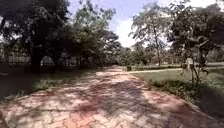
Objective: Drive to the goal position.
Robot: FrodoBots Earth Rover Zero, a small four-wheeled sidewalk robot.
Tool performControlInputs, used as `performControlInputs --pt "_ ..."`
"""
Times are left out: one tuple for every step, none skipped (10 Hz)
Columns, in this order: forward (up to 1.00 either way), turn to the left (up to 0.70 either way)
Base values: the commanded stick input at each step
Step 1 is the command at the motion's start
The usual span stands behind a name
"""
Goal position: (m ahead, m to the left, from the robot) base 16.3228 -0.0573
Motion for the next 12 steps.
performControlInputs --pt "0.7 -0.35" --pt "0.7 -0.35" --pt "0.7 0.0" --pt "0.7 0.0" --pt "0.7 0.0" --pt "0.7 0.0" --pt "0.7 0.0" --pt "0.7 0.0" --pt "0.7 0.0" --pt "0.7 0.0" --pt "0.7 0.0" --pt "0.7 0.0"
